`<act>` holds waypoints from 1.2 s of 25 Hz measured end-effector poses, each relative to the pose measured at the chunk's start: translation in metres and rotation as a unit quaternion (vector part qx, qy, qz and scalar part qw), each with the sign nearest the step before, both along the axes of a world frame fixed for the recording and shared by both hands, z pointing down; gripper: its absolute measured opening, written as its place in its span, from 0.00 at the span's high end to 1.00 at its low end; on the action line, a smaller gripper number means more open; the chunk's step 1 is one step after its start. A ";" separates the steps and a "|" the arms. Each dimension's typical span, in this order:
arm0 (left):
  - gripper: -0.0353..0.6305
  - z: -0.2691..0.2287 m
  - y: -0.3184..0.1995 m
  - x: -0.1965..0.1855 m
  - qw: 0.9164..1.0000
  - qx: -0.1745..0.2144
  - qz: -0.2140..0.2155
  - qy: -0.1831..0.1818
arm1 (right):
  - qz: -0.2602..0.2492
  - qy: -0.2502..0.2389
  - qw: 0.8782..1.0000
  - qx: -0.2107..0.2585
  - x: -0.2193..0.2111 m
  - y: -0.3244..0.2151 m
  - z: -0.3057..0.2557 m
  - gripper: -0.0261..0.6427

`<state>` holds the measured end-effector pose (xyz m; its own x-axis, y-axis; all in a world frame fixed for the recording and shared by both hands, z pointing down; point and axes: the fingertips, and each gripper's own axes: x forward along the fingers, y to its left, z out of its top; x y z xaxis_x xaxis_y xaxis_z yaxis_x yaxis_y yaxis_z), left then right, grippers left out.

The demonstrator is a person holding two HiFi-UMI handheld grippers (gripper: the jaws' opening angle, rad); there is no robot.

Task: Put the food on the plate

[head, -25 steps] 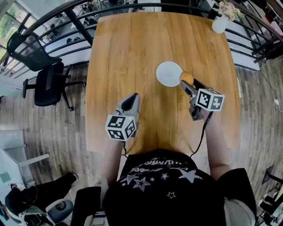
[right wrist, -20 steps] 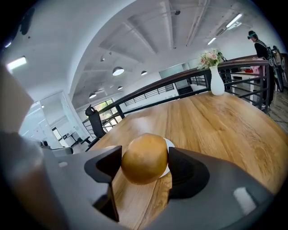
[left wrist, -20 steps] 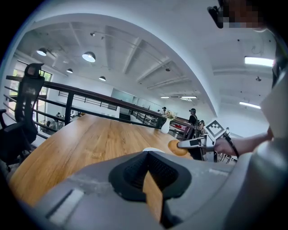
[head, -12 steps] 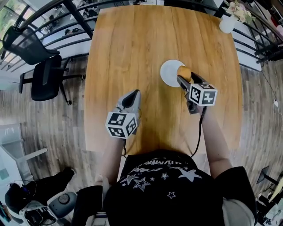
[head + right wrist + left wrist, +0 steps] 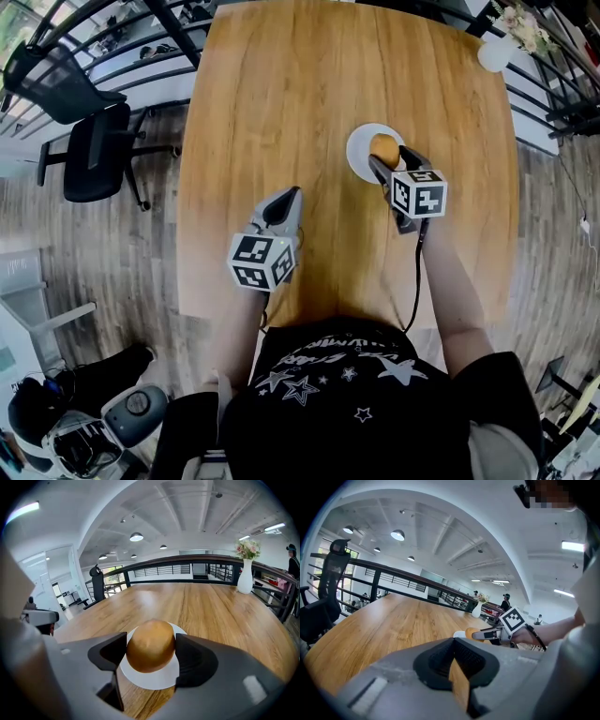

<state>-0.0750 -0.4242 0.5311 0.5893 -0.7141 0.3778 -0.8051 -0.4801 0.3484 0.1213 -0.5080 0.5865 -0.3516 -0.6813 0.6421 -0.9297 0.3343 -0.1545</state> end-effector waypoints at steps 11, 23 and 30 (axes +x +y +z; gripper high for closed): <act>0.94 0.008 0.008 -0.003 1.000 -0.005 0.000 0.001 | -0.012 0.019 1.000 0.000 -0.010 0.000 0.016 0.47; 0.94 0.005 0.014 -0.005 1.000 -0.004 0.000 0.002 | 0.007 0.008 1.000 0.002 -0.011 0.000 0.012 0.41; 0.94 -0.001 0.018 -0.002 1.000 -0.002 0.002 0.002 | 0.018 -0.007 1.000 -0.002 -0.006 0.008 0.003 0.39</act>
<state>-0.0770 -0.4059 0.5301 0.5930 -0.7106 0.3787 -0.8022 -0.4809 0.3538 0.1151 -0.5004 0.5897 -0.3369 -0.6912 0.6393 -0.9386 0.3006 -0.1695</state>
